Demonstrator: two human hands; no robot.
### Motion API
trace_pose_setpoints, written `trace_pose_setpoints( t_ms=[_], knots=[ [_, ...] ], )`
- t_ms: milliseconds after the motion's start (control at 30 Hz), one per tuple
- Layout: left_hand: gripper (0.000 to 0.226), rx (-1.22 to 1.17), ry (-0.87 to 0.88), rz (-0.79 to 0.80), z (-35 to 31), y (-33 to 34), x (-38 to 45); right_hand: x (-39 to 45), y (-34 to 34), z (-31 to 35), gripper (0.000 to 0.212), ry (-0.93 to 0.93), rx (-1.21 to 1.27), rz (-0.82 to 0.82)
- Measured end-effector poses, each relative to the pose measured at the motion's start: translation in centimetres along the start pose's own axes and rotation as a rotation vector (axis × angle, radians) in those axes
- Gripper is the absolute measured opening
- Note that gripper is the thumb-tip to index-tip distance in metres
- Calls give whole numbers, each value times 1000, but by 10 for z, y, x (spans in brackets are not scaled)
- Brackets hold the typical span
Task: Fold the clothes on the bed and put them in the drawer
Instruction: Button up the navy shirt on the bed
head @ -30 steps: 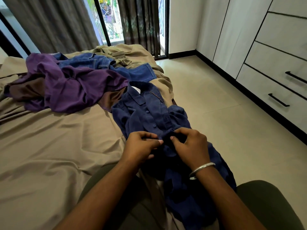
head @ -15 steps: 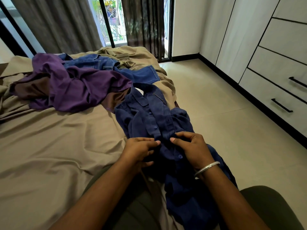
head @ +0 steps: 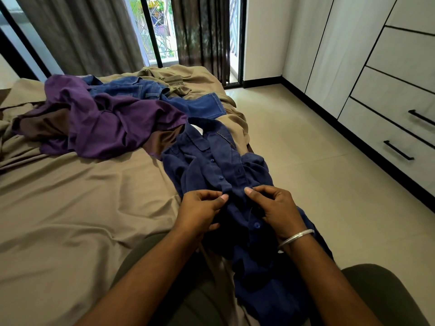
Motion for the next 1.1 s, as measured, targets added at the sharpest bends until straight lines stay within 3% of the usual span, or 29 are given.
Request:
trace_pose_setpoints(
  t_ms=[200, 367, 533, 667, 833, 967, 1100],
  knots=[
    [11, 36, 9, -28, 0, -1, 0, 1, -9, 1, 21, -59, -107, -103],
    [7, 149, 46, -53, -1, 1, -1, -10, -20, 26, 15, -357, -540, -260],
    [12, 280, 123, -128, -3, 0, 0, -20, 18, 38, 7, -660, -671, -6],
    [16, 323, 117, -132, 0, 0, 3, -21, 24, 24, 9, -614, -716, 63],
    [19, 470, 226, -261, -10, -4, -3, -27, 9, 40, 8, -699, -772, -154],
    [23, 545, 287, -291, -14, -4, -7, -30, 37, 37, 19, -783, -800, 152],
    [19, 459, 232, -218, -8, -5, 1, -25, 32, 27, 15, -673, -744, 138]
  ],
)
Point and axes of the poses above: each hand's wrist, its own x-axis towards the middle knuckle, its own y-axis out of the palm, z = x × y, the point moved 8 cm from there along x, towards the middle knuckle, and after that the axes turned 14 degrees about -y, right-handed, at the moved point
